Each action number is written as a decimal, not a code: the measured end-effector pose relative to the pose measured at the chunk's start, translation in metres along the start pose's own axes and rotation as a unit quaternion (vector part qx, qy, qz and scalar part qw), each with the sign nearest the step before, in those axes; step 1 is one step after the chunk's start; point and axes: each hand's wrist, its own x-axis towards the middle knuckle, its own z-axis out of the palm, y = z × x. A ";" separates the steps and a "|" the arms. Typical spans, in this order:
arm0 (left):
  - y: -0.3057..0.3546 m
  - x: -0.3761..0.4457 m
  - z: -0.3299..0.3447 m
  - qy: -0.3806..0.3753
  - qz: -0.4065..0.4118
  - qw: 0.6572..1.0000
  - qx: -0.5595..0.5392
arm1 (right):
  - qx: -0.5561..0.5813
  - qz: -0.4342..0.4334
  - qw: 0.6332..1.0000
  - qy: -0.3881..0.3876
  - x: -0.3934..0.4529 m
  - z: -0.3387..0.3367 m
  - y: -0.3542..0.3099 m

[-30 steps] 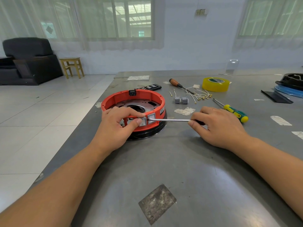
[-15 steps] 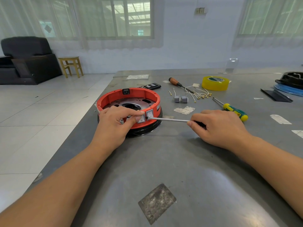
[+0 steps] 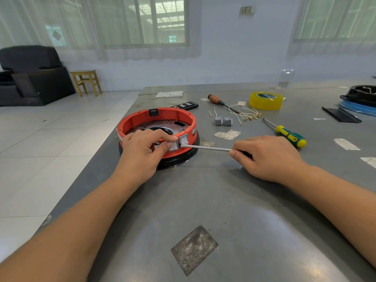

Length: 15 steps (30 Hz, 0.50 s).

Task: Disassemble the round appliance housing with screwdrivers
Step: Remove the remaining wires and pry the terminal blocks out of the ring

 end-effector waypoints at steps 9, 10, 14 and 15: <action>0.014 0.005 -0.014 -0.078 -0.050 0.995 -0.032 | -0.027 -0.040 0.997 0.063 0.011 0.007 0.012; 0.015 0.005 -0.015 -0.082 -0.053 0.995 -0.033 | -0.027 -0.047 0.996 0.064 0.014 0.009 0.014; 0.017 0.004 -0.019 -0.096 -0.062 0.993 -0.043 | -0.049 -0.049 0.996 0.058 0.024 0.017 0.019; 0.017 0.004 -0.019 -0.100 -0.065 0.992 -0.043 | -0.059 -0.045 0.995 0.059 0.024 0.018 0.020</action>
